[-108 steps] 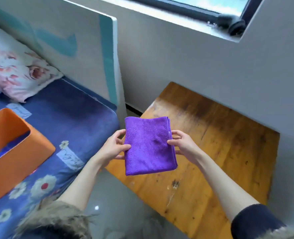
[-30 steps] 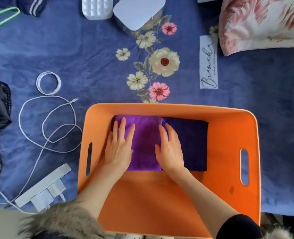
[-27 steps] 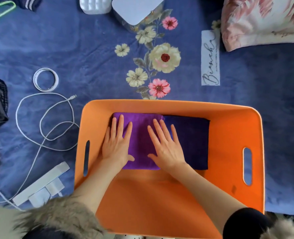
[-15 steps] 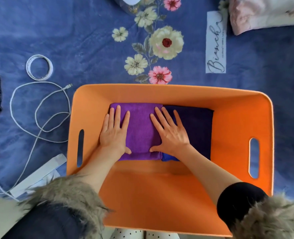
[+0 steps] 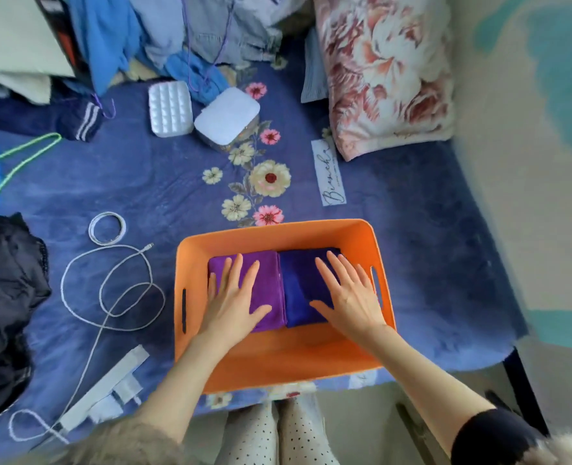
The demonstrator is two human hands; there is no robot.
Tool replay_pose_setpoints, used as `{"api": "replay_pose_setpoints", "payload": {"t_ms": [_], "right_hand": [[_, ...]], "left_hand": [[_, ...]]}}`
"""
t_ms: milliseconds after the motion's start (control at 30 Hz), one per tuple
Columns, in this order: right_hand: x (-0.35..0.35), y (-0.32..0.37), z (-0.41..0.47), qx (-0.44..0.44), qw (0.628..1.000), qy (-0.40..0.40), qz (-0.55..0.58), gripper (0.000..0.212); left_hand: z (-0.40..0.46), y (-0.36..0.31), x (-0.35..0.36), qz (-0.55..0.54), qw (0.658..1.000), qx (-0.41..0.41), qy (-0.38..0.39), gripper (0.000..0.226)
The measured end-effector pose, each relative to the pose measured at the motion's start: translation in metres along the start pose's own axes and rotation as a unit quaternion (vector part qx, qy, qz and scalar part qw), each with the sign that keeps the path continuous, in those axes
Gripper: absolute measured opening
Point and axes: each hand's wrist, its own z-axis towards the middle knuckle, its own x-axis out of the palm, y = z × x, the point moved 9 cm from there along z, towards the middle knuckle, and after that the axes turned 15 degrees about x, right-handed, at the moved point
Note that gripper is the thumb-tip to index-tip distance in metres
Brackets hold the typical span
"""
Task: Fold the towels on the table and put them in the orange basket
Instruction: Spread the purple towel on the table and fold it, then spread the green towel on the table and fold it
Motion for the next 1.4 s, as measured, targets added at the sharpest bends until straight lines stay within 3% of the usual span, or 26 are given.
{"api": "replay_pose_setpoints", "payload": {"t_ms": [167,300,400,600,800,1000,1233,1400], "right_hand": [[-0.091,-0.047,-0.049,0.143,0.984,-0.095,0.049,0.067],[-0.127,-0.073,-0.107,0.256,0.952,-0.145,0.082,0.068],[-0.136,-0.085,-0.159,0.313,0.93,-0.176,0.077,0.064],[-0.133,-0.102,-0.299,0.468,0.849,-0.232,0.081,0.059],[-0.105,-0.095,-0.463,0.618,0.732,-0.249,0.143,0.066],[-0.07,-0.031,-0.64,0.736,0.604,-0.255,0.167,0.079],[-0.015,0.128,-0.838,0.839,0.438,-0.285,0.152,0.068],[0.025,0.266,-0.944,0.9,0.327,-0.254,0.134,0.056]], "left_hand": [[-0.004,-0.058,-0.06,0.031,0.992,0.101,-0.067,0.069],[-0.009,-0.112,-0.079,0.029,0.973,0.22,-0.062,0.07],[-0.021,-0.159,-0.084,0.043,0.943,0.325,-0.061,0.081],[-0.079,-0.247,-0.059,0.082,0.874,0.479,-0.005,0.069],[-0.174,-0.34,0.001,0.138,0.759,0.634,0.052,0.054],[-0.331,-0.4,0.065,0.138,0.625,0.759,0.117,0.052],[-0.561,-0.382,0.13,0.08,0.462,0.866,0.174,0.047],[-0.726,-0.334,0.167,0.047,0.348,0.904,0.246,0.049]]}}
